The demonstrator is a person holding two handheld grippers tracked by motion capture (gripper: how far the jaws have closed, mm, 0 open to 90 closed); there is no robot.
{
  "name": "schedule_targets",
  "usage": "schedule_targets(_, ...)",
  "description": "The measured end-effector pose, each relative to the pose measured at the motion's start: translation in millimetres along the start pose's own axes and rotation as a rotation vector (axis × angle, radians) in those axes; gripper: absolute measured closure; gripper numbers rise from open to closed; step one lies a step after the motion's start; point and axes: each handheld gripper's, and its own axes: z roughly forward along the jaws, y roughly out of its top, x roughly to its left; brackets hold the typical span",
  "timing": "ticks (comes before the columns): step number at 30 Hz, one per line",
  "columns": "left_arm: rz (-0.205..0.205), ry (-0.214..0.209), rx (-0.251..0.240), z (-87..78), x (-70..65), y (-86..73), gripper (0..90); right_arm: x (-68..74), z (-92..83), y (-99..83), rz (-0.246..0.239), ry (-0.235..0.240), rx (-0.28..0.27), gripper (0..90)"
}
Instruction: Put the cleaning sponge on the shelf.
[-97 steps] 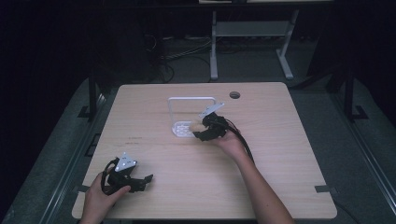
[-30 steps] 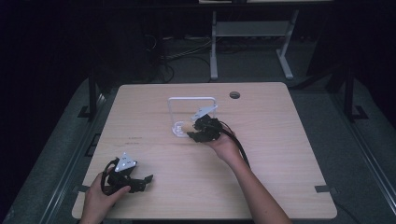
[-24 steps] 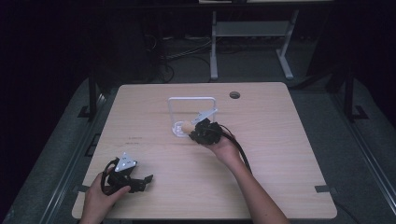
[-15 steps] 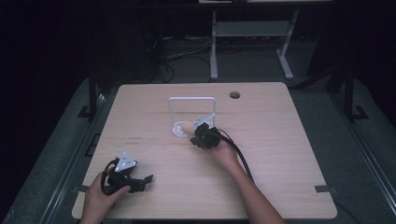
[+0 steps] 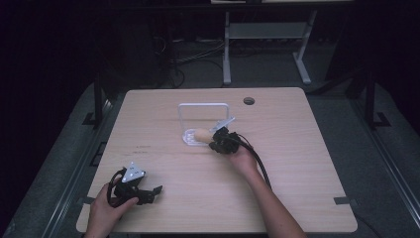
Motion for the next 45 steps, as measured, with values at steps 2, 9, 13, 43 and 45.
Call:
schedule_targets(2, 0.0, 0.0, 0.0, 0.0, 0.0, 0.0, 12.8, -4.2, -0.1, -1.9, 0.002, -0.011, 0.005, 89.6)
schedule_targets(9, 0.0, 0.0, 0.0, 0.0, 0.0, 0.0, 12.8, -13.4, -0.4, -5.3, 0.016, -0.045, 0.009, 89.6)
schedule_targets(13, -0.001, 0.0, -0.001, 0.0, 0.0, 0.0, 12.8, -16.8, -1.2, -6.7, 0.024, -0.052, 0.005, 89.6)
schedule_targets(43, 0.0, 0.0, 0.0, 0.0, 0.0, 0.0, 12.8, -6.0, -17.4, -15.1, -0.001, -0.007, 0.0, 62.3)
schedule_targets(45, 0.0, 0.0, 0.0, 0.0, 0.0, 0.0, 12.8, -5.2, -18.9, -17.3, -0.007, -0.011, -0.004, 57.4)
